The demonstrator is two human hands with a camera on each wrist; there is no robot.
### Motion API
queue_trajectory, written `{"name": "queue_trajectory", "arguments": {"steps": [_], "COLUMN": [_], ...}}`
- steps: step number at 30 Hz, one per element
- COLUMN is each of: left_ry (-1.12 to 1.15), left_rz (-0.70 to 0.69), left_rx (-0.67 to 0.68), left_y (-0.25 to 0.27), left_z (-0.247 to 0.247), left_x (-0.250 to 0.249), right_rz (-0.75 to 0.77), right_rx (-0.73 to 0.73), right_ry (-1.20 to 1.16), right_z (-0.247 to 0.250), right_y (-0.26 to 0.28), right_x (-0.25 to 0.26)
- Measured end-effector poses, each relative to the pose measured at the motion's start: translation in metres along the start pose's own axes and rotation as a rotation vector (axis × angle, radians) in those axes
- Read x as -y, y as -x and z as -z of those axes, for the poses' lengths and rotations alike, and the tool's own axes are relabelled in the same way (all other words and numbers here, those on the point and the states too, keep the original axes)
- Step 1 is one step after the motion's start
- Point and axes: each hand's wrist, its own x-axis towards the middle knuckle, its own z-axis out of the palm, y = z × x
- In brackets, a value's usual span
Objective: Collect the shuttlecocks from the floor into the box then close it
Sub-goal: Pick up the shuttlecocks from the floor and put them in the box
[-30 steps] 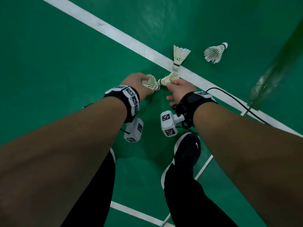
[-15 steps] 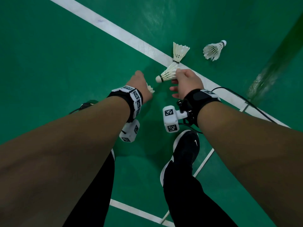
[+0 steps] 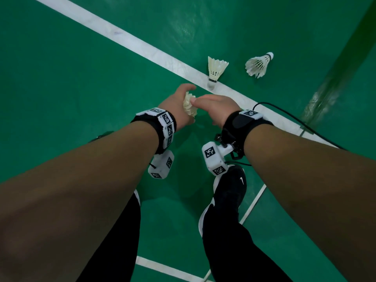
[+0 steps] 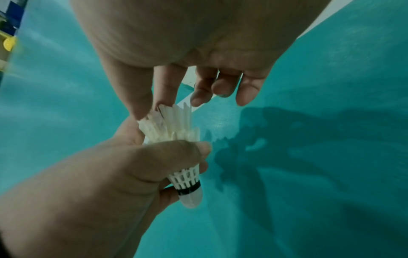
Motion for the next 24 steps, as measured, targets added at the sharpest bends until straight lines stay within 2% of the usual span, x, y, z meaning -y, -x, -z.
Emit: {"name": "queue_trajectory", "arguments": {"steps": [7, 9, 12, 17, 21, 24], "left_ry": [0.033, 0.074, 0.091, 0.04, -0.039, -0.097], "left_rz": [0.086, 0.119, 0.125, 0.123, 0.124, 0.125], "left_rx": [-0.021, -0.02, -0.011, -0.024, 0.004, 0.044], "left_y": [-0.006, -0.008, -0.014, -0.024, -0.029, -0.031], "left_z": [-0.008, -0.01, -0.007, -0.003, -0.001, -0.003], "left_x": [0.01, 0.01, 0.008, 0.007, 0.009, 0.013], "right_rz": [0.057, 0.045, -0.003, -0.029, -0.04, 0.005], "right_rx": [-0.371, -0.366, -0.284, -0.238, -0.133, -0.193], "right_ry": [0.066, 0.088, 0.16, 0.445, 0.654, 0.602], "right_z": [0.02, 0.026, 0.028, 0.028, 0.019, 0.016], "right_y": [-0.03, -0.042, -0.057, -0.063, -0.064, -0.061], "right_x": [0.01, 0.014, 0.018, 0.024, 0.017, 0.012]}}
